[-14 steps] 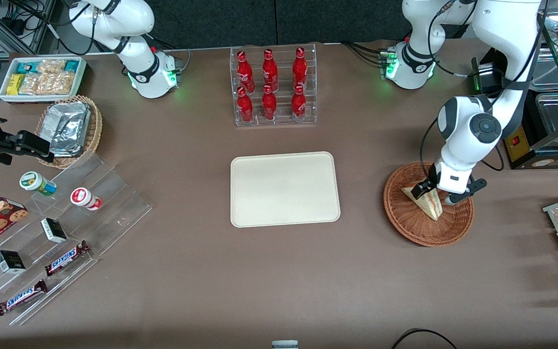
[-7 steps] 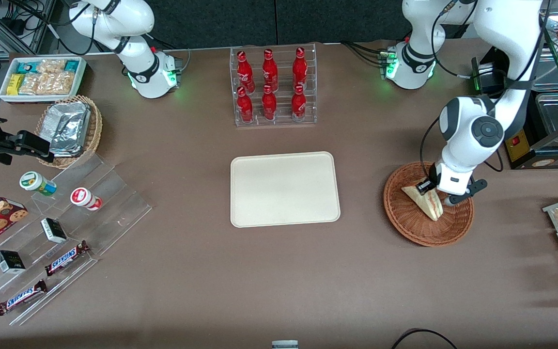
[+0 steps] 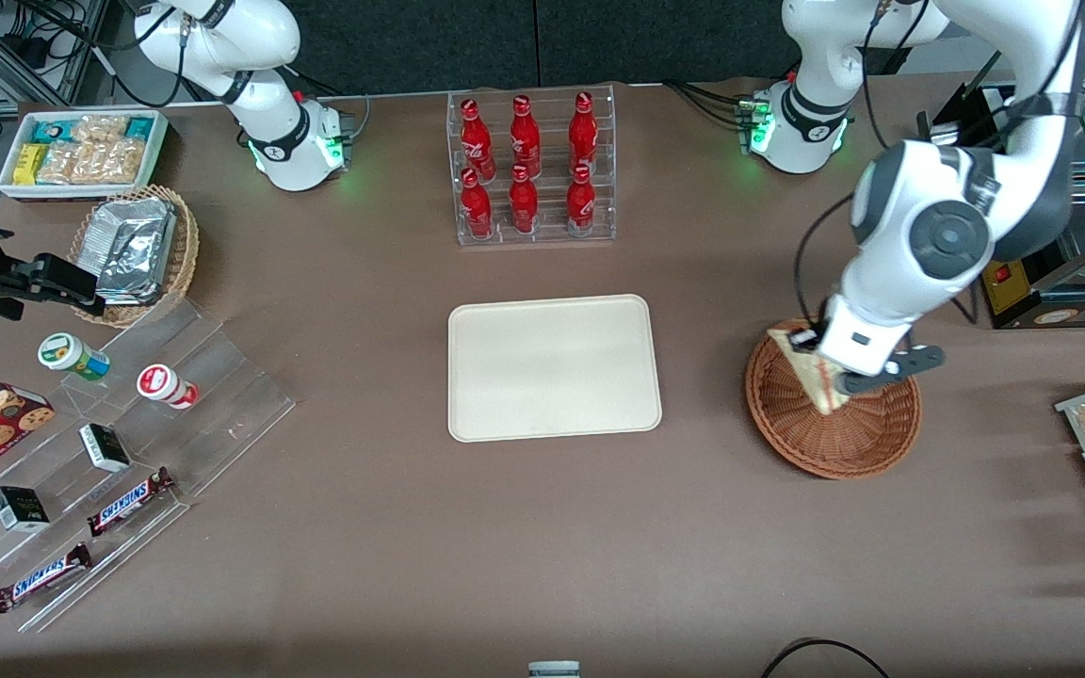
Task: Place sandwich from basket to tray
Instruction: 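Carry the held sandwich over to the cream tray, then lower the sandwich onto the tray and open the left gripper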
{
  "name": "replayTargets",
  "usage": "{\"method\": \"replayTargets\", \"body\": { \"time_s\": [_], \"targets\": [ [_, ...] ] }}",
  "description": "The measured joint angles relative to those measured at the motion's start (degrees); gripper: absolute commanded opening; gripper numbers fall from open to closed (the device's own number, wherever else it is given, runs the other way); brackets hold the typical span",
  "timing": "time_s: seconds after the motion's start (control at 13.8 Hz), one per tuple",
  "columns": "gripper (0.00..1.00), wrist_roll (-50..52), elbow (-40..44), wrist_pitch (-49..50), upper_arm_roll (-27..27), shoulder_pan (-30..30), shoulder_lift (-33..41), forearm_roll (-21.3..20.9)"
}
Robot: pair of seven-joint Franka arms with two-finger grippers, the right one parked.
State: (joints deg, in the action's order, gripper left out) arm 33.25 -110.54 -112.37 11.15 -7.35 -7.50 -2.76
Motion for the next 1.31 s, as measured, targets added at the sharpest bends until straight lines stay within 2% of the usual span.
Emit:
{"method": "replayTargets", "body": {
  "time_s": [0.22,0.36,0.51,0.65,0.87,1.09,1.31],
  "targets": [
    [0.0,2.2,3.0,-0.2,8.4,-0.3,-3.9,0.1],
    [0.0,5.2,6.0,-0.4,13.4,-0.6,-8.3,-1.3],
    [0.0,6.5,10.1,-0.6,16.4,-2.2,-13.0,-2.6],
    [0.0,9.1,15.2,-0.6,16.7,-7.4,-17.9,-4.0],
    [0.0,15.4,20.3,-1.6,16.6,-14.3,-25.5,-10.3],
    [0.0,19.5,22.3,-6.3,16.6,-17.5,-31.1,-15.1],
    [0.0,21.6,22.7,-8.4,16.5,-18.4,-33.7,-18.1]
  ]
}}
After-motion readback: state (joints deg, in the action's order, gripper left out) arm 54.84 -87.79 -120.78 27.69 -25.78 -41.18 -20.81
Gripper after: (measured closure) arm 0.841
